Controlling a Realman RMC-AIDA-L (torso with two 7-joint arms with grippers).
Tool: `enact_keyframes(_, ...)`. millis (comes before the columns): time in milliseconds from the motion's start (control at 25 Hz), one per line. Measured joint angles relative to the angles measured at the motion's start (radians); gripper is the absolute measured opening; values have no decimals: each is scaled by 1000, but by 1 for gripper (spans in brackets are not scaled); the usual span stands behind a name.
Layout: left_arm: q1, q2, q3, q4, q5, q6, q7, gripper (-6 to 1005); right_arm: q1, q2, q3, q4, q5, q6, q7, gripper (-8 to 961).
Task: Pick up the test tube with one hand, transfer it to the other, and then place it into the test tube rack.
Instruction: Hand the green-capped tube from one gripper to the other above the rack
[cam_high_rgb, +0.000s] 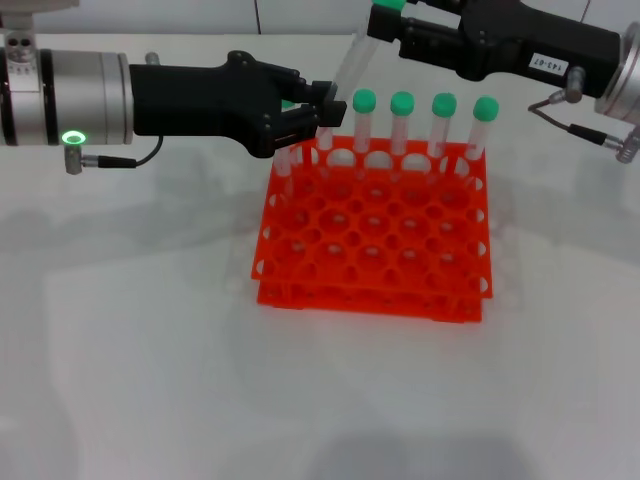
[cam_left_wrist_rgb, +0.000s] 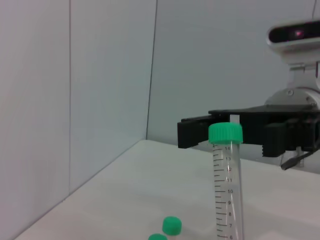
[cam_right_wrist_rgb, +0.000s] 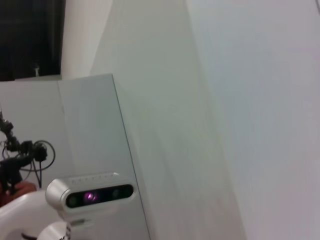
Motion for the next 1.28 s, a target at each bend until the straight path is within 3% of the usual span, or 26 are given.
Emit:
enact_keyframes(1080, 1, 1, 5, -12, -6, -3, 1, 193, 19, 1, -27, 43, 45, 9, -21, 720)
enact_keyframes(1280, 1, 0, 5, -12, -5, -3, 2, 193, 19, 1, -31, 43, 45, 15, -21, 634)
